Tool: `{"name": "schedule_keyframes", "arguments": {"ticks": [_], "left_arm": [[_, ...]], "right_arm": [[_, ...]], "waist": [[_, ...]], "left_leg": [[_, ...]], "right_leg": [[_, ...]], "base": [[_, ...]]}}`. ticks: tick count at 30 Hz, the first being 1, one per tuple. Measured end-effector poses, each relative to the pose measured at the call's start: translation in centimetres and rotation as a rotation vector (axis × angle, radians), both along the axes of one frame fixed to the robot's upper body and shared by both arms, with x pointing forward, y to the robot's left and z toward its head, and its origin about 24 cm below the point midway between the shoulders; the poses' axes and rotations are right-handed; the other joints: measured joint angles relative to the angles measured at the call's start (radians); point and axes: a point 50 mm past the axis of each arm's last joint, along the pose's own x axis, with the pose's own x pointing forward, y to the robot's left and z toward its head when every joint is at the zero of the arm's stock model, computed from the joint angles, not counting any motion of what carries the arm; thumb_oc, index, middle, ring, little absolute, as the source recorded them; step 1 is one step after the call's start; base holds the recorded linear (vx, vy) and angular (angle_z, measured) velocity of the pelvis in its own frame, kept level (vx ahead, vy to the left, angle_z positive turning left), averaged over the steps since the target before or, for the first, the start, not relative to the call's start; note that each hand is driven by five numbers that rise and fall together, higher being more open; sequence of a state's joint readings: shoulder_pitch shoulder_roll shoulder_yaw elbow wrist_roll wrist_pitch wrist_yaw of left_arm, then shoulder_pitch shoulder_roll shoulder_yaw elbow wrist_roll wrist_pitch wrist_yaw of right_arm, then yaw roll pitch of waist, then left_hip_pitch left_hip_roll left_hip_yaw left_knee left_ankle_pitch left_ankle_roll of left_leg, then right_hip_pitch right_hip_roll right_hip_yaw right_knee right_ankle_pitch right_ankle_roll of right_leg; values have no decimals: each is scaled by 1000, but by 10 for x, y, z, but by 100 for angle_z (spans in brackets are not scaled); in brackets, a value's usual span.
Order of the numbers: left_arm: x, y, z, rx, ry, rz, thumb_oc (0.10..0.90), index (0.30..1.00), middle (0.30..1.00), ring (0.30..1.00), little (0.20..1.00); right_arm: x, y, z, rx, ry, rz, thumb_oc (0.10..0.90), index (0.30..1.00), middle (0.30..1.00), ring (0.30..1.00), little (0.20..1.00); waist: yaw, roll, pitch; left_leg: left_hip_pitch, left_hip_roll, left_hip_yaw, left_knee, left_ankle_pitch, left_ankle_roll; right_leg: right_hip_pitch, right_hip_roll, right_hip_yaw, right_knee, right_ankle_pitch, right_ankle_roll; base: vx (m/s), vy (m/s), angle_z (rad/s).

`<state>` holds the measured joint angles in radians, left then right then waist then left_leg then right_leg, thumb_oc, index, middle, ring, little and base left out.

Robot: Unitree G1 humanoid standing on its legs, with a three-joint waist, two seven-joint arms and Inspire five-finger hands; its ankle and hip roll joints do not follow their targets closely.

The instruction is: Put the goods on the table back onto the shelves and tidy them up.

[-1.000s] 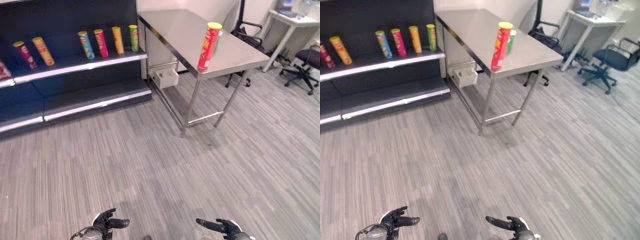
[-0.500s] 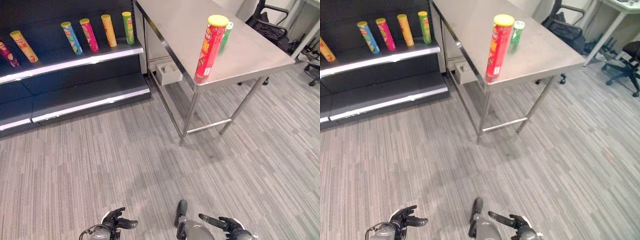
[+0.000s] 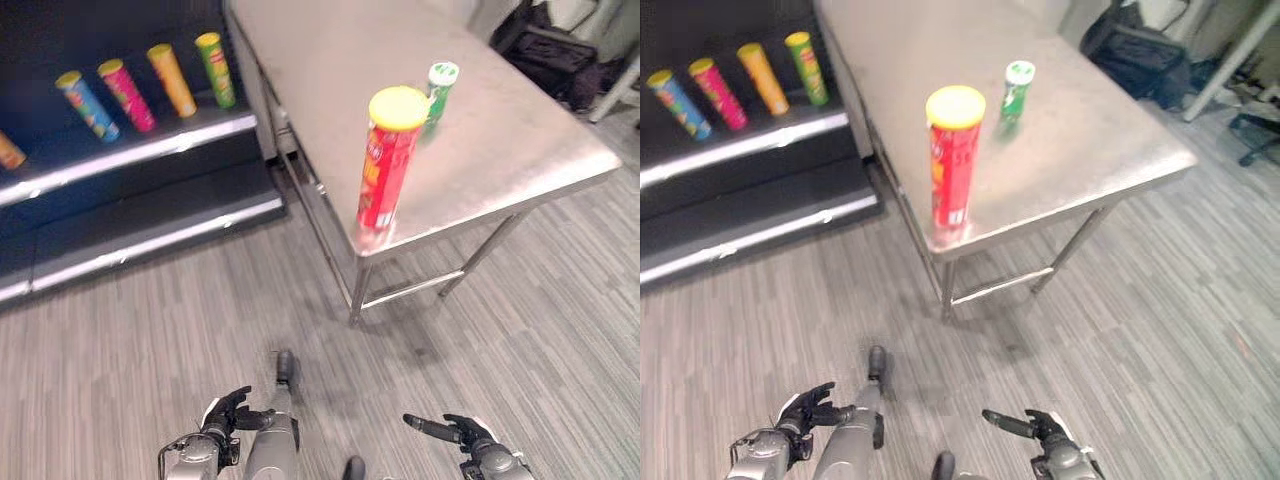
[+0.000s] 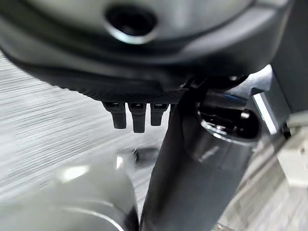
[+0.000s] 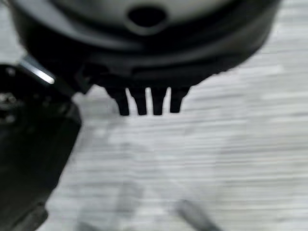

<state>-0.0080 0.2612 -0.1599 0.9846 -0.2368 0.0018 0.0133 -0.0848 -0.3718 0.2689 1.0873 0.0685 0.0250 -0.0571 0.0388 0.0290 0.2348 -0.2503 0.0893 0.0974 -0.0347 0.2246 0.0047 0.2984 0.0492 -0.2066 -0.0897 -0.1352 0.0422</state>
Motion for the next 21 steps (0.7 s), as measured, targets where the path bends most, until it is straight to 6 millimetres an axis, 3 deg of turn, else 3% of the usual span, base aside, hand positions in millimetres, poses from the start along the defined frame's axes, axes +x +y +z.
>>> {"name": "schedule_keyframes", "arguments": {"ticks": [2, 3, 4, 5, 6, 7, 8, 9, 12, 14, 16, 17, 19, 21], "left_arm": [[-1, 9, 0, 33, 22, -2, 800, 900, 900, 900, 900], [1, 14, 1, 49, 27, -7, 800, 900, 900, 900, 900], [5, 16, 1, 57, 34, -4, 800, 900, 900, 900, 900], [6, 20, 1, 74, 50, -5, 800, 900, 900, 900, 900], [6, 21, 1, 83, 59, -12, 800, 900, 900, 900, 900], [4, 23, 0, 88, 70, -5, 800, 900, 900, 900, 900], [-8, 25, -4, 92, 100, 3, 800, 900, 900, 900, 900], [-20, 27, -7, 104, 140, 17, 800, 900, 900, 900, 900], [-30, 36, -7, 133, 163, 30, 800, 900, 900, 900, 900], [-37, 42, -7, 148, 177, 36, 800, 900, 900, 900, 900], [-38, 44, -7, 152, 176, 37, 800, 900, 900, 900, 900], [-37, 43, -6, 149, 164, 36, 800, 900, 900, 900, 900], [-42, 44, -7, 145, 164, 48, 800, 900, 900, 900, 900], [-48, 39, -8, 125, 164, 46, 800, 900, 900, 900, 900]], "right_arm": [[-9, 10, -7, 26, 31, -9, 800, 900, 900, 900, 900], [-18, 14, -12, 38, 65, -17, 800, 900, 900, 900, 900], [-26, 19, -17, 47, 102, -27, 800, 900, 900, 900, 900], [-36, 27, -23, 66, 139, -26, 800, 900, 900, 900, 900], [-32, 31, -23, 76, 131, -19, 800, 900, 900, 900, 900], [-28, 35, -22, 86, 121, -11, 800, 900, 900, 900, 900], [-13, 37, -18, 85, 84, 14, 800, 900, 900, 900, 900], [-18, 37, -20, 89, 92, 8, 800, 900, 900, 900, 900], [-23, 37, -21, 87, 106, 1, 800, 900, 900, 900, 900], [-29, 36, -23, 86, 118, -7, 800, 900, 900, 900, 900], [-37, 34, -25, 88, 135, -24, 800, 900, 900, 900, 900], [-55, 28, -28, 95, 165, -93, 800, 900, 900, 900, 900], [-71, 22, -30, 90, 194, -150, 800, 900, 900, 900, 900], [-83, 9, -29, 88, 187, -268, 800, 900, 900, 900, 900]], "waist": [[-17, -53, -25], [-25, -80, -31], [-28, -93, -34], [-25, -105, -43], [-22, -104, -42], [-17, -103, -41], [7, -61, -28], [2, -53, -38], [6, -52, -43], [3, -64, -46], [-1, -73, -51], [0, -96, -65], [-8, -123, -85], [-18, -115, -101]], "left_leg": [[41, -42, 13, -33, 51, 39], [69, -58, 15, -57, 50, 42], [87, -64, 8, -56, 30, 68], [120, -77, 10, -56, -17, 100], [146, -95, 27, -56, -42, 115], [176, -120, 54, -56, -60, 110], [217, -109, 109, -57, -97, 115], [238, -124, 116, -62, -129, 105], [229, -124, 137, -56, -132, 86], [229, -125, 150, -57, -137, 78], [231, -125, 147, -57, -141, 71], [242, -128, 146, -58, -147, 57], [260, -129, 144, -62, -154, 32], [267, -98, 145, -62, -156, 10]], "right_leg": [[0, -43, -16, 40, -8, 18], [-10, -63, -35, 90, -6, 21], [-43, -83, -37, 182, -21, 34], [-105, -132, -30, 279, -68, 89], [-158, -179, -31, 301, -72, 101], [-247, -226, -35, 361, -6, 119], [-359, -290, -79, 625, 22, 120], [-352, -343, -149, 626, 0, 138], [-317, -344, -201, 341, 8, 148], [-307, -335, -194, 174, 66, 159], [-308, -328, -169, 130, 99, 155], [-285, -325, -171, 70, 154, 137], [-252, -318, -170, 26, 233, 121], [-234, -282, -170, 7, 235, 112]], "base": [[178, 217, -17], [123, 225, 9], [116, 245, 7], [87, 329, -4], [54, 332, -24], [66, 355, -82], [111, 196, -82], [129, 87, -78], [-27, -44, -20], [41, -28, -18], [42, -43, 4], [36, -50, 8], [45, -59, 5], [40, -37, -6]]}}
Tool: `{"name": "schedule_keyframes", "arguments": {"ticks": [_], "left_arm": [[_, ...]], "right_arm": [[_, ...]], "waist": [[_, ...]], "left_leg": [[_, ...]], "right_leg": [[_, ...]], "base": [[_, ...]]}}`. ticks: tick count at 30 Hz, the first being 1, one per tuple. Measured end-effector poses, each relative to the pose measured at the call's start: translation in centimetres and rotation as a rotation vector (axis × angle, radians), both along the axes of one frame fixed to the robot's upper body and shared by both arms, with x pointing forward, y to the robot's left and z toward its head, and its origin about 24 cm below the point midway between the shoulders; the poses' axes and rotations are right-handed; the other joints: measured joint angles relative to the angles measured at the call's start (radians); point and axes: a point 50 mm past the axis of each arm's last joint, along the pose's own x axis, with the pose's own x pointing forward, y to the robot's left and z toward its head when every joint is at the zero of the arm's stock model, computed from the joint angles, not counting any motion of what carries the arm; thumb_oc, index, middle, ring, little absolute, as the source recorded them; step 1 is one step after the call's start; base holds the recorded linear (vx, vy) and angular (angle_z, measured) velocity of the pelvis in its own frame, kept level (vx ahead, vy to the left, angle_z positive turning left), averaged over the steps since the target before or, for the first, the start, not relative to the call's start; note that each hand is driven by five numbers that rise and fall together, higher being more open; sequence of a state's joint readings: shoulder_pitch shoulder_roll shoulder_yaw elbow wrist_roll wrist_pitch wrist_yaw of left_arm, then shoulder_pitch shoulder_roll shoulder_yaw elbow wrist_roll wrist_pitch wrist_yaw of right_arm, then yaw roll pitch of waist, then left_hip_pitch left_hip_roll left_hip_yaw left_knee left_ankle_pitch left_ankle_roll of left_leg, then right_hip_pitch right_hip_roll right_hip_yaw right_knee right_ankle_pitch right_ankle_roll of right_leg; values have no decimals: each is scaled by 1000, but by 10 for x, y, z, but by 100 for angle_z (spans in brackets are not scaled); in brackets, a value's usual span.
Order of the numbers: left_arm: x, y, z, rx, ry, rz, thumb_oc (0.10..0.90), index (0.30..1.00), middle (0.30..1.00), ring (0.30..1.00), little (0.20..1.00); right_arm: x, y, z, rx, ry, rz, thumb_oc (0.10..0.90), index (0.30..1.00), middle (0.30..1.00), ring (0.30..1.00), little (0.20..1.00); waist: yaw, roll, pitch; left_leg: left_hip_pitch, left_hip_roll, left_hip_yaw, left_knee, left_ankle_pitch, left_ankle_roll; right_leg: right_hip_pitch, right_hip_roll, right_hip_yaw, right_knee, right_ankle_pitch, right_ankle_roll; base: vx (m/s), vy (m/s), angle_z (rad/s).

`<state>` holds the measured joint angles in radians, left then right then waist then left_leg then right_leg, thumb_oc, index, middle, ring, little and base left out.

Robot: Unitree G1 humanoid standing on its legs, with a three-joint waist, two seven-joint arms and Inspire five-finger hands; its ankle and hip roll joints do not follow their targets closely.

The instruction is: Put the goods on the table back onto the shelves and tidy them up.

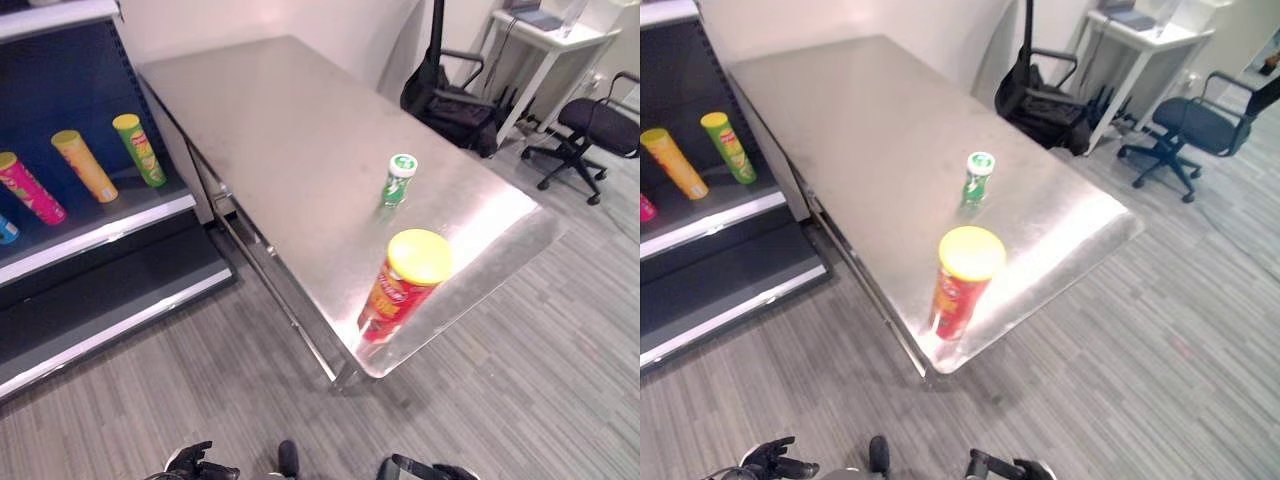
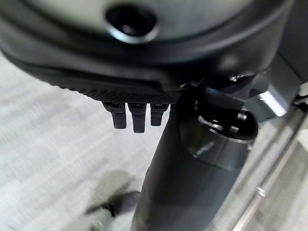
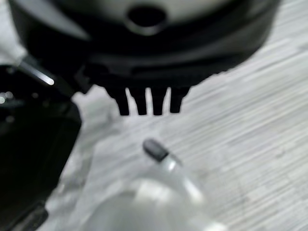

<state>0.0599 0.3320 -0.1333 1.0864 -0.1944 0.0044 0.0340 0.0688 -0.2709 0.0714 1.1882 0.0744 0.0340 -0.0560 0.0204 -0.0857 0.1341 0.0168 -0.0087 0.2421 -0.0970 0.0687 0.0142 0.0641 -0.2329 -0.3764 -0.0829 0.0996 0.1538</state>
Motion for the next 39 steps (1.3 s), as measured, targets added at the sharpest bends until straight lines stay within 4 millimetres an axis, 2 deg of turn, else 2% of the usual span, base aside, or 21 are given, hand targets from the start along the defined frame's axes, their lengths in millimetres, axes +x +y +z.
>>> {"name": "schedule_keyframes", "arguments": {"ticks": [4, 6, 8, 10, 11, 12, 16, 18, 26, 28, 29, 30, 31, 32, 33, 34, 35, 36, 37, 38, 39], "left_arm": [[-4, -5, 1, -27, -23, -11, 800, 900, 900, 900, 900], [-14, -5, 1, -29, -20, -15, 800, 900, 900, 900, 900], [-19, -3, -1, -15, 14, -23, 800, 900, 900, 900, 900], [-21, 1, -2, -1, 34, -28, 800, 900, 900, 900, 900], [-26, 2, -3, 3, 57, -33, 800, 900, 900, 900, 900], [-28, 3, -3, 11, 71, -45, 800, 900, 900, 900, 900], [-18, -1, -3, -18, 58, -95, 800, 900, 900, 900, 900], [-9, -5, -1, -26, 29, -122, 800, 900, 900, 900, 900], [-4, -17, -2, -66, 2, -180, 800, 900, 900, 900, 900], [-4, -21, -2, -80, -14, -182, 800, 900, 900, 900, 900], [-8, -22, -4, -85, 0, -179, 800, 900, 900, 900, 900], [-3, -20, -2, -77, -18, -175, 800, 900, 900, 900, 900], [17, -9, 8, -38, -102, -155, 800, 900, 900, 900, 900], [29, -5, 13, -18, -137, -172, 800, 900, 900, 900, 900], [16, -2, 9, -12, -95, -141, 800, 900, 900, 900, 900], [-2, 3, 3, -16, -35, -91, 800, 900, 900, 900, 900], [-23, 8, -1, 2, 46, -67, 800, 900, 900, 900, 900], [-28, 9, -2, 13, 74, -86, 800, 900, 900, 900, 900], [-24, 6, -3, 13, 81, -107, 800, 900, 900, 900, 900], [-7, -21, -6, -50, 21, -144, 800, 900, 900, 900, 900], [14, -39, -4, -91, -49, -193, 800, 900, 900, 900, 900]], "right_arm": [[-6, -61, 28, -126, -106, -196, 800, 900, 900, 900, 900], [12, -120, 84, -308, -325, -195, 800, 900, 900, 900, 900], [39, -161, 140, -476, -454, -104, 800, 900, 900, 900, 900], [79, -180, 203, -595, -626, 12, 800, 900, 900, 900, 900], [104, -172, 239, -629, -740, 141, 800, 900, 900, 900, 900], [132, -148, 278, -628, -926, 294, 800, 900, 900, 900, 900], [166, -80, 332, -454, -1179, 671, 800, 900, 900, 900, 900], [168, -60, 340, -365, -1255, 776, 800, 900, 900, 900, 900], [189, -32, 344, -93, -1285, 853, 800, 900, 900, 900, 900], [195, -25, 346, -45, -1296, 867, 800, 900, 900, 900, 900], [204, -11, 347, 28, -1313, 900, 800, 900, 900, 900, 900], [205, -8, 350, 41, -1325, 914, 800, 900, 900, 900, 900], [208, -4, 359, 53, -1371, 911, 800, 900, 900, 900, 900], [213, 2, 370, 51, -1410, 938, 800, 900, 900, 900, 900], [221, 13, 377, 94, -1478, 936, 800, 900, 900, 900, 900], [219, 19, 381, 106, -1505, 953, 800, 900, 900, 900, 900], [216, 17, 383, 93, -1516, 960, 800, 900, 900, 900, 900], [214, 10, 387, 62, -1520, 947, 800, 900, 900, 900, 900], [207, -7, 388, 7, -1513, 906, 800, 900, 900, 900, 900], [205, -40, 385, -65, -1491, 767, 800, 900, 900, 900, 900], [198, -58, 365, -79, -1430, 671, 800, 900, 900, 900, 900]], "waist": [[-24, 25, -14], [-55, 41, -21], [-76, 51, -25], [-93, 48, -24], [-96, 58, -25], [-98, 53, -15], [-85, 60, -12], [-65, 72, -12], [-59, 132, -8], [-27, 147, -7], [-18, 143, -5], [31, 129, 5], [56, 94, 33], [121, 69, 55], [133, 22, 73], [117, 10, 77], [77, 9, 77], [61, 20, 73], [30, 38, 71], [-40, 113, 75], [-21, 110, 74]], "left_leg": [[15, 56, 17, 4, 1, -35], [28, 62, 22, 4, -1, -42], [37, 66, 29, 5, -1, -43], [50, 79, 45, 6, 0, -46], [52, 86, 62, 5, 2, -49], [62, 99, 82, 5, 6, -56], [79, 124, 98, 5, 8, -74], [83, 129, 95, 6, 5, -81], [101, 131, 79, 11, 10, -84], [90, 135, 70, 20, 11, -86], [86, 147, 45, 47, 9, -93], [39, 156, 14, 98, 19, -110], [-130, 178, -91, 255, 85, -166], [-168, 195, -118, 264, 170, -222], [-183, 231, -83, 430, 75, -202], [-119, 273, -72, 502, -23, -214], [19, 314, -98, 453, -87, -279], [84, 324, -104, 404, -95, -283], [174, 314, -135, 295, -102, -282], [246, 279, -115, 103, -46, -233], [265, 228, -92, 80, -61, -232]], "right_leg": [[9, 57, 4, -10, -15, -24], [20, 63, 5, -10, -18, -23], [26, 67, 23, -10, -18, -23], [22, 77, 36, -12, -19, -23], [13, 83, 55, -17, -19, -22], [10, 96, 75, -18, -18, -23], [24, 120, 82, -18, -30, -35], [29, 125, 81, -17, -32, -39], [61, 128, 56, -18, -32, -46], [72, 137, 45, -10, -39, -57], [90, 140, 22, -13, -47, -60], [94, 163, 0, -10, -61, -79], [46, 205, -6, 36, -106, -173], [22, 199, -25, 59, -102, -210], [23, 188, -72, 37, -74, -223], [51, 194, -74, 18, -71, -219], [50, 206, -87, 21, -68, -211], [29, 207, -87, 34, -75, -199], [-21, 202, -91, 61, -53, -200], [-79, 171, -149, 128, -61, -179], [-93, 110, -137, 156, -29, -149]], "base": [[58, -31, -14], [12, -22, -13], [-31, -46, -17], [-55, -76, -27], [-37, -74, -54], [-23, -97, -47], [-4, -86, -12], [-20, -99, 5], [-29, -86, 6], [-88, -156, 27], [-209, -187, 74], [-307, -187, 193], [-394, -54, 172], [-301, 72, 157], [-277, 222, 46], [-166, 212, 59], [-257, 448, 47], [-164, 328, 50], [-217, 510, 97], [-169, 465, 101], [-266, 702, 70]]}}
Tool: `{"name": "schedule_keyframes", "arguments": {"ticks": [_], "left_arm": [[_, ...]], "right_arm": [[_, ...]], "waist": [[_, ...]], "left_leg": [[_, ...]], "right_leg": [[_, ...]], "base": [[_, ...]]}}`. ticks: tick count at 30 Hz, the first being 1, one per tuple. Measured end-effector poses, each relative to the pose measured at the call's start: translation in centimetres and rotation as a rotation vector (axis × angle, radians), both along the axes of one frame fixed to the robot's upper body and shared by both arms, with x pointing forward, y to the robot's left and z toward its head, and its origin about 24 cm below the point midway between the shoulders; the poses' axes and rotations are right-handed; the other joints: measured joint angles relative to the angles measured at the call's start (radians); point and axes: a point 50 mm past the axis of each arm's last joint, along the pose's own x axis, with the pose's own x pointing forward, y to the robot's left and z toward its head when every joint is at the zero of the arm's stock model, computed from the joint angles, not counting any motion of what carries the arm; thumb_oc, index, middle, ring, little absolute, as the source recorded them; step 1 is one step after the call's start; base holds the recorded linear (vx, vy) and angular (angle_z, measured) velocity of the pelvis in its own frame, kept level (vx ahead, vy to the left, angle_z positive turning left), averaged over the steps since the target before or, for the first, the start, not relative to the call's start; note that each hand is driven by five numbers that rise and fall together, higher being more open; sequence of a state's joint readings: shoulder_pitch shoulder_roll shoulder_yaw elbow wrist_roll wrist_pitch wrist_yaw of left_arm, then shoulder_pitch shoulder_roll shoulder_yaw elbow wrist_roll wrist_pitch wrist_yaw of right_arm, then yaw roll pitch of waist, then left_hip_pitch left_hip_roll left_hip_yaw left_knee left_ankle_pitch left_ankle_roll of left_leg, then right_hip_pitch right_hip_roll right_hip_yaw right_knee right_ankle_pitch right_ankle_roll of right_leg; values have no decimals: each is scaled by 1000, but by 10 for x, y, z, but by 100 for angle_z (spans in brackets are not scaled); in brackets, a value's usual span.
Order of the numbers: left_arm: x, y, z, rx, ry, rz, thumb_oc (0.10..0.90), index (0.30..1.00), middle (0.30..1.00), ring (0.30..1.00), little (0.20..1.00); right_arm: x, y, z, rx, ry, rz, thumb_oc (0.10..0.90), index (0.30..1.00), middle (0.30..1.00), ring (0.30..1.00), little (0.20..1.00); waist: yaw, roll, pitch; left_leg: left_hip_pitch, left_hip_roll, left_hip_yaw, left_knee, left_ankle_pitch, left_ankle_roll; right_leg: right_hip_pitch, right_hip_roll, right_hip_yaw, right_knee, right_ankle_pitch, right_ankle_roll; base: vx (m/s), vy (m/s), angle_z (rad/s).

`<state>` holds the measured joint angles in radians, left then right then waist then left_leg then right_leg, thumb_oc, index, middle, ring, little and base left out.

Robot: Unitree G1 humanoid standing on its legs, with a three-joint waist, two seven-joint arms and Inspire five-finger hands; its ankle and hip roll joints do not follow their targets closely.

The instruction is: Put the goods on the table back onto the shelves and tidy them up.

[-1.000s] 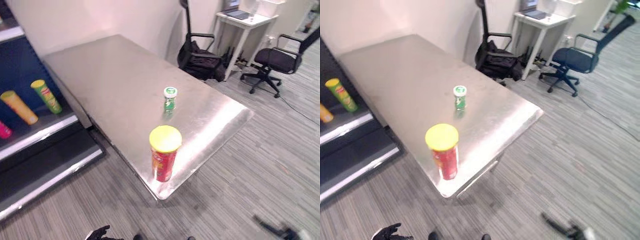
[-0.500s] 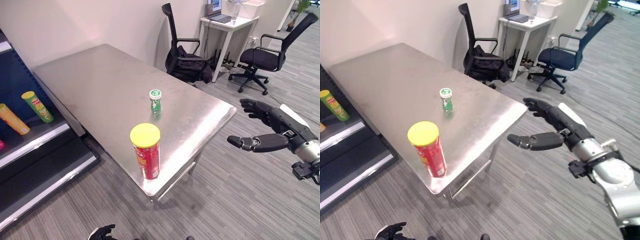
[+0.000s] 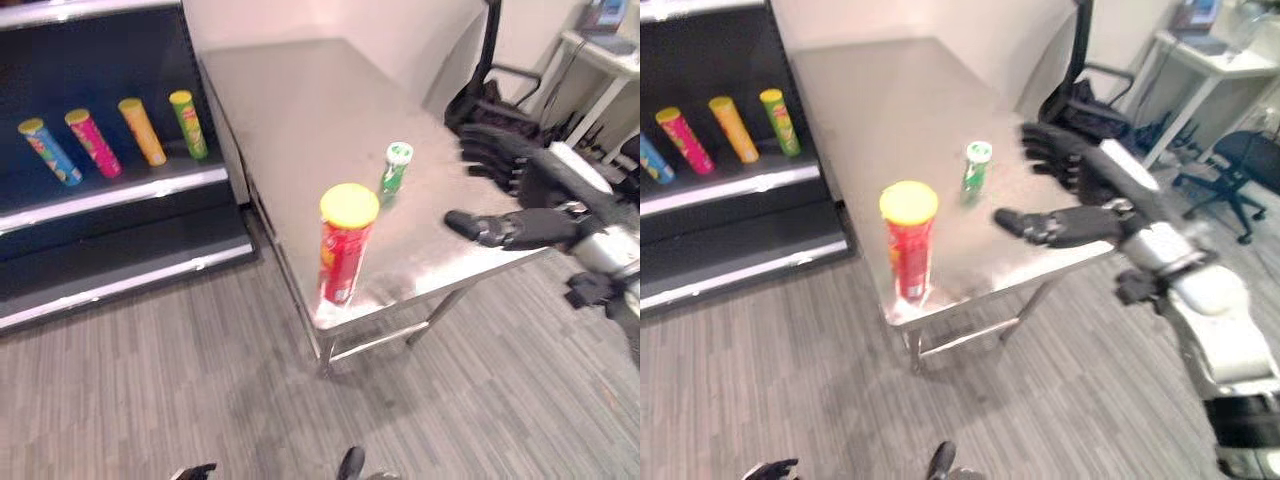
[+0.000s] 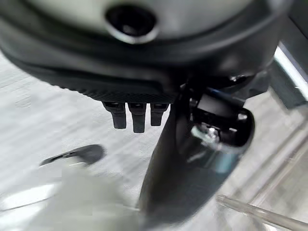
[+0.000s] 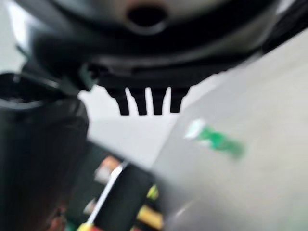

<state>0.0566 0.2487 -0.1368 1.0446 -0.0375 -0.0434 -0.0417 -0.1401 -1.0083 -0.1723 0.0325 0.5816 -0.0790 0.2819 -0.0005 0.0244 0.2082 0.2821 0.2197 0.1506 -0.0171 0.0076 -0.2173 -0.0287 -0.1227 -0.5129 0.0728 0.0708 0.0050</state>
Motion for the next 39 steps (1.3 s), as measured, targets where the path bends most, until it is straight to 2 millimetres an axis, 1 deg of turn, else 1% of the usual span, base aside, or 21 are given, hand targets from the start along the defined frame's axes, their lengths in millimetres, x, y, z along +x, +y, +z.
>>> {"name": "schedule_keyframes", "arguments": {"ticks": [1, 2, 3, 4, 5, 6, 7, 8, 9, 10, 12, 14, 16, 18, 19, 21, 25, 28, 32, 35, 39], "left_arm": [[12, -12, 3, -34, -46, -49, 800, 900, 900, 900, 900], [17, -24, 3, -68, -59, -97, 800, 900, 900, 900, 900], [20, -22, 5, -66, -72, -105, 800, 900, 900, 900, 900], [16, -17, 4, -54, -59, -93, 800, 900, 900, 900, 900], [6, -7, 2, -35, -35, -52, 800, 900, 900, 900, 900], [-6, 5, 1, -5, -6, -30, 800, 900, 900, 900, 900], [-16, 19, 1, 31, 30, -7, 800, 900, 900, 900, 900], [-24, 29, 2, 62, 58, -1, 800, 900, 900, 900, 900], [-32, 51, 7, 129, 79, 3, 800, 900, 900, 900, 900], [-34, 55, 8, 143, 88, 8, 800, 900, 900, 900, 900], [-32, 58, 10, 153, 89, 2, 800, 900, 900, 900, 900], [-28, 54, 11, 142, 67, -3, 800, 900, 900, 900, 900], [-24, 52, 12, 129, 42, 10, 800, 900, 900, 900, 900], [-28, 50, 10, 110, 45, 31, 800, 900, 900, 900, 900], [-31, 44, 7, 93, 53, 41, 800, 900, 900, 900, 900], [-36, 42, 6, 83, 59, 55, 800, 900, 900, 900, 900], [-39, 38, 4, 72, 71, 44, 800, 900, 900, 900, 900], [-43, 36, 3, 68, 82, 43, 800, 900, 900, 900, 900], [-44, 36, 2, 69, 89, 46, 800, 900, 900, 900, 900], [-46, 37, 1, 70, 99, 48, 800, 900, 900, 900, 900], [-54, 37, -1, 71, 129, 56, 800, 900, 900, 900, 900]], "right_arm": [[-5, -3, -8, 16, 3, -25, 800, 900, 900, 900, 900], [-8, -7, -6, 14, -26, -62, 800, 900, 900, 900, 900], [-8, -6, -5, -27, -48, -104, 800, 900, 900, 900, 900], [-7, -5, -6, -47, -50, -116, 800, 900, 900, 900, 900], [-5, -2, -11, -60, -36, -126, 800, 900, 900, 900, 900], [-4, 1, -16, -98, -20, -128, 800, 900, 900, 900, 900], [-3, 2, -17, -134, -24, -137, 800, 900, 900, 900, 900], [-3, 3, -17, -150, -30, -142, 800, 900, 900, 900, 900], [-2, 1, -3, -250, -60, -157, 800, 900, 900, 900, 900], [1, 2, 6, -292, -78, -156, 800, 900, 900, 900, 900], [5, 6, 22, -359, -122, -142, 800, 900, 900, 900, 900], [8, 13, 32, -371, -175, -121, 800, 900, 900, 900, 900], [9, 15, 36, -383, -194, -113, 800, 900, 900, 900, 900], [10, 18, 35, -385, -194, -102, 800, 900, 900, 900, 900], [10, 19, 35, -386, -193, -98, 800, 900, 900, 900, 900], [12, 20, 30, -388, -172, -90, 800, 900, 900, 900, 900], [13, 15, 27, -383, -151, -112, 800, 900, 900, 900, 900], [14, 17, 26, -379, -149, -104, 800, 900, 900, 900, 900], [18, 22, 24, -340, -135, -69, 800, 900, 900, 900, 900], [22, 26, 27, -320, -140, -52, 800, 900, 900, 900, 900], [38, 16, 26, -307, -104, -101, 800, 900, 900, 900, 900]], "waist": [[19, -7, -5], [-2, 5, -10], [14, -11, -12], [6, -17, -11], [-3, -32, -21], [-2, -36, -49], [-7, -41, -58], [-14, -48, -65], [-8, -57, -73], [-9, -54, -71], [11, -51, -68], [35, -70, -62], [49, -98, -59], [66, -130, -74], [62, -130, -74], [60, -125, -77], [54, -105, -87], [51, -95, -92], [47, -93, -92], [67, -93, -92], [90, -89, -90]], "left_leg": [[-30, -49, 27, 1, -61, 32], [-60, -107, 48, -80, -91, 92], [-78, -202, 72, -74, -53, 178], [-80, -235, 88, -74, -55, 201], [-77, -260, 107, -75, -68, 241], [-86, -274, 125, -78, -72, 267], [-89, -279, 134, -73, -62, 270], [-96, -278, 136, -69, -56, 278], [-144, -275, 146, -54, -44, 295], [-160, -269, 146, -47, -38, 298], [-169, -263, 143, -31, -36, 295], [-169, -270, 144, -25, -31, 287], [-169, -272, 141, -27, -22, 271], [-171, -269, 140, -41, -14, 238], [-178, -251, 131, -41, -3, 222], [-189, -207, 119, -42, 13, 198], [-204, -166, 93, -61, 35, 170], [-200, -159, 83, -65, 48, 171], [-200, -162, 59, -66, 48, 171], [-199, -163, 56, -69, 48, 171], [-197, -168, 32, -72, 50, 171]], "right_leg": [[-17, -48, 10, -11, 41, 12], [-50, -91, 10, -18, 87, 41], [-95, -155, 44, -47, 193, 69], [-89, -184, 49, -83, 258, 104], [-82, -207, 39, -111, 274, 169], [-83, -216, 15, -101, 210, 199], [-70, -224, -5, -74, 185, 192], [-62, -228, -3, -59, 179, 200], [-50, -250, 1, -20, 155, 230], [-31, -254, 18, 18, 146, 236], [29, -242, 97, 56, 93, 251], [91, -227, 113, -12, 90, 253], [136, -204, 124, -106, 88, 247], [163, -183, 136, -169, 67, 212], [164, -163, 132, -167, 55, 186], [160, -118, 128, -167, 40, 160], [159, -72, 102, -166, 20, 131], [162, -63, 89, -166, 16, 126], [174, -65, 76, -166, 12, 127], [176, -66, 73, -166, 8, 128], [194, -69, 50, -166, 1, 130]], "base": [[-252, 655, 12], [-200, 505, -51], [-172, 416, -47], [-127, 301, -77], [-99, 222, -45], [-73, 131, -44], [-75, 92, -29], [-128, 120, -22], [-87, 51, -12], [-55, 15, -12], [41, -94, -2], [99, -151, -3], [97, -132, 6], [68, -118, 0], [82, -120, 1], [72, -89, 12], [62, -55, 16], [51, -33, 11], [45, -20, 17], [22, -13, 5], [46, -24, 18]]}}
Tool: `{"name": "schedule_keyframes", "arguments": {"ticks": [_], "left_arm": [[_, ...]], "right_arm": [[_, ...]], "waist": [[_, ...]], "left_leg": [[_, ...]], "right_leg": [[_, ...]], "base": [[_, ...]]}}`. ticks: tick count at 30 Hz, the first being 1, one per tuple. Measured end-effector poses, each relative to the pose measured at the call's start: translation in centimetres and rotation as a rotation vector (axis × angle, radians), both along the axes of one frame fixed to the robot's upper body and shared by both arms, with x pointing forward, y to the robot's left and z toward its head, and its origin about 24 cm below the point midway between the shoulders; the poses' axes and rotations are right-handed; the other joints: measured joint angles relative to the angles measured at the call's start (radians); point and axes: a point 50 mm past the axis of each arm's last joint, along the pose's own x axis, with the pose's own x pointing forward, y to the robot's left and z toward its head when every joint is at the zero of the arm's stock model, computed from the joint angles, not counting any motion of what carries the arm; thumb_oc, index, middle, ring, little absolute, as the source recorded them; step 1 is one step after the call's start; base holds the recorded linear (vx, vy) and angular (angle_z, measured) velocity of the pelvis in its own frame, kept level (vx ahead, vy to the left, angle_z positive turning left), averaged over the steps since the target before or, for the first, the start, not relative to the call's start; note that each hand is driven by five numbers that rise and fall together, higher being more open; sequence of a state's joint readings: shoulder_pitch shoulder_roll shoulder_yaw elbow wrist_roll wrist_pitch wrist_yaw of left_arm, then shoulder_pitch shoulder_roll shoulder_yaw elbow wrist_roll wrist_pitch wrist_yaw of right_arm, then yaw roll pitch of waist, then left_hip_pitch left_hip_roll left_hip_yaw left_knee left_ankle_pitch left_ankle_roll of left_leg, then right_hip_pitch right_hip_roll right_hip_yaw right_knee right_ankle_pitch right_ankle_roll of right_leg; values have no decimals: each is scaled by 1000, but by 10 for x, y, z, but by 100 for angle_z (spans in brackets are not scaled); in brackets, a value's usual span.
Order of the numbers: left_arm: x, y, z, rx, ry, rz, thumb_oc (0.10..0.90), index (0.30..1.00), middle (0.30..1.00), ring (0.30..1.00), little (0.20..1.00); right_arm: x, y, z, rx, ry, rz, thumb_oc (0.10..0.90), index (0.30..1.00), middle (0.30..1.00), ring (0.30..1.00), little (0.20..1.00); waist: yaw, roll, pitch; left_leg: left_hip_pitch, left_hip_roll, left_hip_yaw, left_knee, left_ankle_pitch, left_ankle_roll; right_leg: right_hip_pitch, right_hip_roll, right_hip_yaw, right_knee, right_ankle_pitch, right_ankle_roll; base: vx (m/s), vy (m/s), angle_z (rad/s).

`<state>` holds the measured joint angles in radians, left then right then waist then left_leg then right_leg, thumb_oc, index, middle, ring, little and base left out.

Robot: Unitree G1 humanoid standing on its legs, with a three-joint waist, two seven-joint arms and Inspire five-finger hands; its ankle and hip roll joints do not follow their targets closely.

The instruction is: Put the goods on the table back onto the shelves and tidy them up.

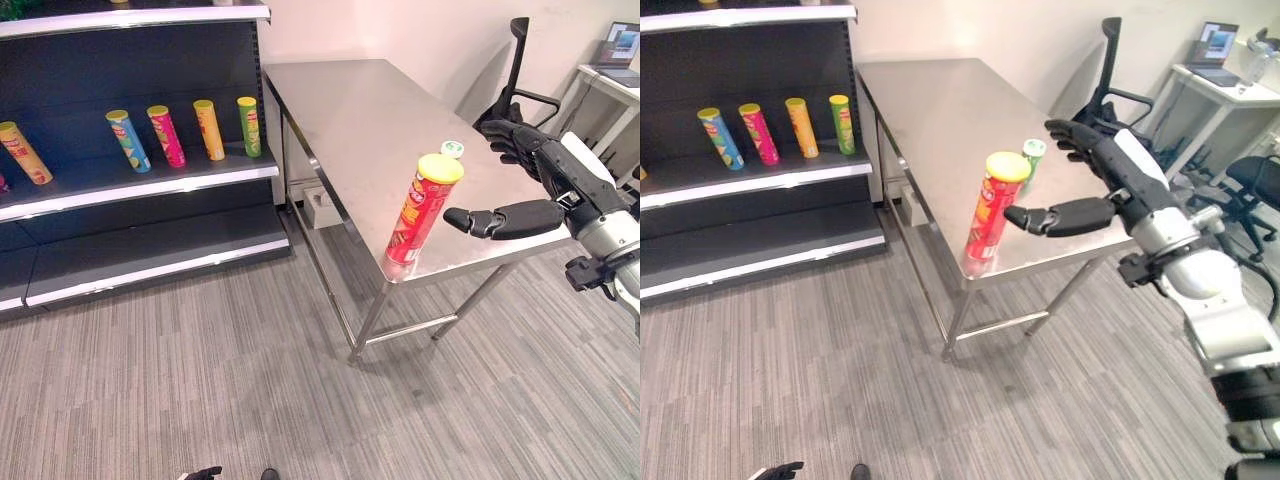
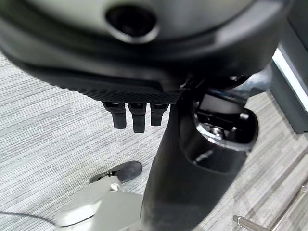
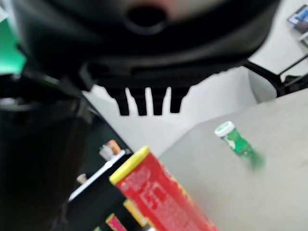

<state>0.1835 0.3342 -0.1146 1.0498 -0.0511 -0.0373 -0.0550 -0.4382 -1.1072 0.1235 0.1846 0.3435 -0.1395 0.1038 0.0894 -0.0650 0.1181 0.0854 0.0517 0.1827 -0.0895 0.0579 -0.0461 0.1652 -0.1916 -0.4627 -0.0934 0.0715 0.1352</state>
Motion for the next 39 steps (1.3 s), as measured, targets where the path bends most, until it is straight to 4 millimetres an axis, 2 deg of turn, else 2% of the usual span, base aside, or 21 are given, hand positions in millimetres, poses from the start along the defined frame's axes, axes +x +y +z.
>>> {"name": "schedule_keyframes", "arguments": {"ticks": [2, 3, 7, 11, 13, 14, 17, 33, 34, 35, 36, 39], "left_arm": [[-4, -1, -1, -4, 11, 5, 800, 900, 900, 900, 900], [-6, -2, -1, -5, 17, 5, 800, 900, 900, 900, 900], [-7, -2, -2, -8, 16, 10, 800, 900, 900, 900, 900], [-6, -2, -2, -9, 13, 10, 800, 900, 900, 900, 900], [-5, -2, -1, -6, 11, 12, 800, 900, 900, 900, 900], [-6, 0, -1, -2, 13, 18, 800, 900, 900, 900, 900], [-4, 2, 0, 3, 7, 16, 800, 900, 900, 900, 900], [-3, 3, 0, 5, 6, 16, 800, 900, 900, 900, 900], [-3, 3, 0, 5, 6, 16, 800, 900, 900, 900, 900], [-3, 3, 0, 5, 6, 16, 800, 900, 900, 900, 900], [-3, 3, 0, 5, 5, 16, 800, 900, 900, 900, 900], [-3, 3, 0, 5, 5, 18, 800, 900, 900, 900, 900]], "right_arm": [[4, -7, 1, 29, 4, -32, 800, 900, 900, 900, 900], [5, -6, 1, 29, 10, -32, 800, 900, 900, 900, 900], [8, -10, -8, 35, 55, -54, 800, 900, 900, 900, 900], [15, -13, -14, 34, 96, -77, 800, 900, 900, 900, 900], [16, -14, -13, 53, 96, -76, 800, 900, 900, 900, 900], [23, -11, -13, 36, 111, -75, 800, 900, 900, 900, 900], [24, -11, -12, 34, 115, -78, 800, 900, 900, 900, 900], [34, -10, -18, 13, 169, -101, 800, 900, 900, 900, 900], [34, -10, -18, 12, 170, -101, 715, 773, 773, 773, 773], [34, -10, -18, 11, 170, -101, 593, 589, 589, 589, 589], [34, -10, -19, 11, 173, -100, 400, 300, 300, 300, 300], [34, -10, -19, -10, 173, -106, 400, 300, 300, 300, 300]], "waist": [[15, 5, 3], [6, 7, 4], [14, 8, 5], [29, 6, 6], [36, -6, 13], [33, -14, 17], [38, -21, 21], [48, -26, 24], [47, -26, 24], [47, -26, 24], [47, -26, 24], [45, -26, 24]], "left_leg": [[-8, -1, -10, 0, 3, -1], [-10, -1, -17, 0, 3, -1], [-28, -3, -55, 0, 11, -3], [-29, -4, -65, 0, 11, -3], [-29, -5, -74, 0, 12, -4], [-27, -3, -76, 0, 14, -7], [-29, -2, -78, 0, 14, -8], [-35, -2, -85, 0, 15, -7], [-35, -2, -85, 0, 15, -7], [-35, -2, -84, 0, 15, -7], [-34, -2, -84, 0, 16, -7], [-33, -2, -82, 0, 16, -7]], "right_leg": [[0, 0, -9, 0, -2, -2], [1, 1, -16, 0, -4, -3], [7, 3, -54, 0, -8, -4], [12, 3, -56, 0, -12, -4], [18, 4, -58, 0, -16, -3], [20, 6, -58, 0, -17, -4], [20, 7, -58, 0, -17, -4], [18, 7, -60, 0, -17, -4], [18, 7, -60, 0, -17, -4], [18, 7, -59, 0, -17, -4], [18, 7, -58, 0, -17, -4], [18, 7, -56, 0, -17, -4]], "base": [[24, -15, 16], [16, -18, 28], [30, -22, 25], [30, -21, 11], [62, -53, 10], [53, -40, 7], [0, 0, 0], [3, -2, 1], [0, 0, 0], [0, 0, 0], [0, 0, 0], [0, 0, 0]]}}
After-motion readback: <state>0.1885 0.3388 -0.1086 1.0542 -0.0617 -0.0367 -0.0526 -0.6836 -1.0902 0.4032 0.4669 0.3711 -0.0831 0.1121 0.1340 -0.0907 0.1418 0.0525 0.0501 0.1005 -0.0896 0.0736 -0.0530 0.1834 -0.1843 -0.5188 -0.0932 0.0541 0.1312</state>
